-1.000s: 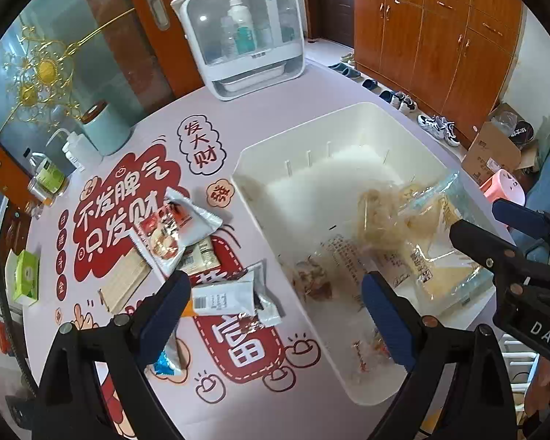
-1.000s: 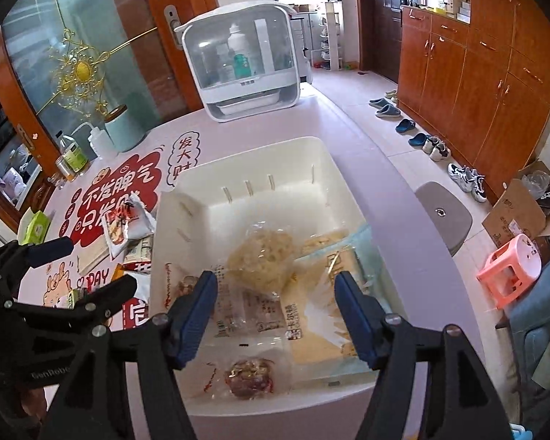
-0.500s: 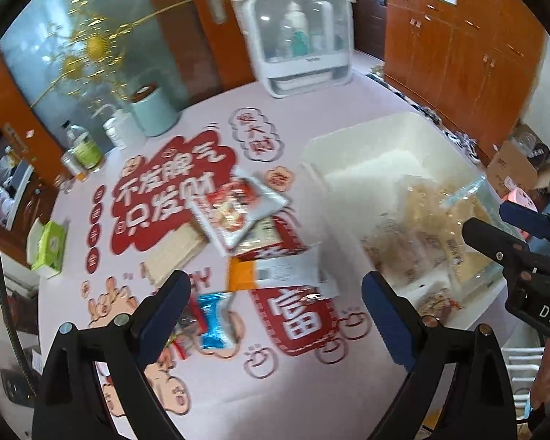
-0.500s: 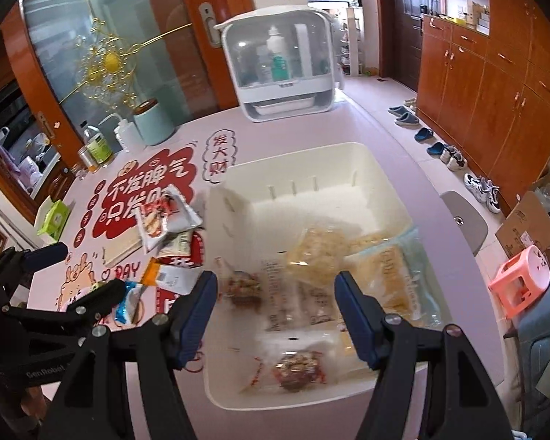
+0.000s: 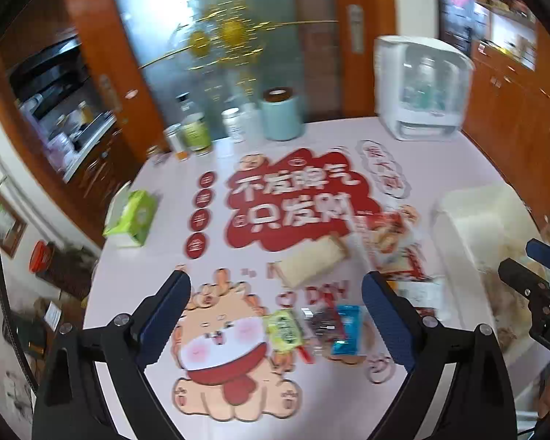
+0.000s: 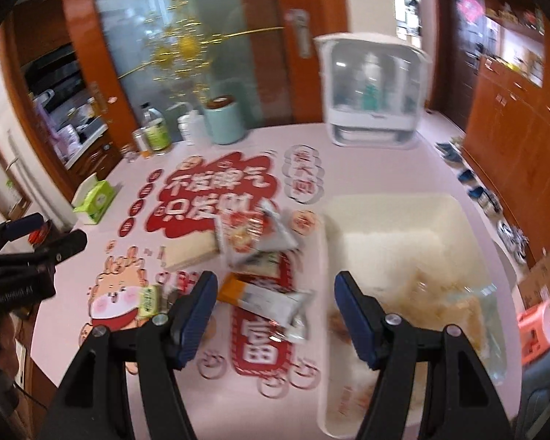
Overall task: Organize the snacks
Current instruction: 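Move both open tools back over the remaining snacks, then grasp the green snack pack with left tool while right grasps the dark clear bag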
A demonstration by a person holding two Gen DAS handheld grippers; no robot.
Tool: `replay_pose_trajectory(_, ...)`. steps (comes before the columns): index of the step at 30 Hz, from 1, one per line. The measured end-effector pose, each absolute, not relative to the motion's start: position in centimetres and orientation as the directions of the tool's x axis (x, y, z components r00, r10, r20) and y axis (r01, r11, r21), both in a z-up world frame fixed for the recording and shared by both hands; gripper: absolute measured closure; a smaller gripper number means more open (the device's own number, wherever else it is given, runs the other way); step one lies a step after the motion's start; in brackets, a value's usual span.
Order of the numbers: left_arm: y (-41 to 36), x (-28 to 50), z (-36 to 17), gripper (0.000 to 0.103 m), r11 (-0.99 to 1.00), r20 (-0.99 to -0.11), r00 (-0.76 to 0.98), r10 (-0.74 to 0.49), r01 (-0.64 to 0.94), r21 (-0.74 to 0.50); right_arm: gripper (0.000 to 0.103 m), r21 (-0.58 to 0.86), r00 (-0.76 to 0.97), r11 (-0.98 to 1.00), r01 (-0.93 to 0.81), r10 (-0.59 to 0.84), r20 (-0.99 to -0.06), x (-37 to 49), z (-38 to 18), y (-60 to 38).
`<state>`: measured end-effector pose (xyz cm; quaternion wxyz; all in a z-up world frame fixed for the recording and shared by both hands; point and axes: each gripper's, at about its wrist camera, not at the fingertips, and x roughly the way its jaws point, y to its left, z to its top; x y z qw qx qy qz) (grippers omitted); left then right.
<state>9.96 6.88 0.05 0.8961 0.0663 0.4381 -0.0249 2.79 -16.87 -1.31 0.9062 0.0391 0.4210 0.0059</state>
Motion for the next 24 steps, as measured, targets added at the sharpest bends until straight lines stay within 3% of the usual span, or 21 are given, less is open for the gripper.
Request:
replay_pose_trajectory(11,14.1,11.9,-7.4,0.009,0.999,-0.872,0.490,0.024,0.010,0.033,0.036,0.049,0.587,0.988,-0.146,0.126,-0.800,8.3,-4.4,-7.9)
replay_pose_trajectory(24,14.6,14.3,-16.9,0.009,1.000,-0.946,0.323,-0.024,0.015,-0.021,0.036,0.052,0.382,0.963,-0.264,0.154,-0.911,12.2,-15.3,-2.9)
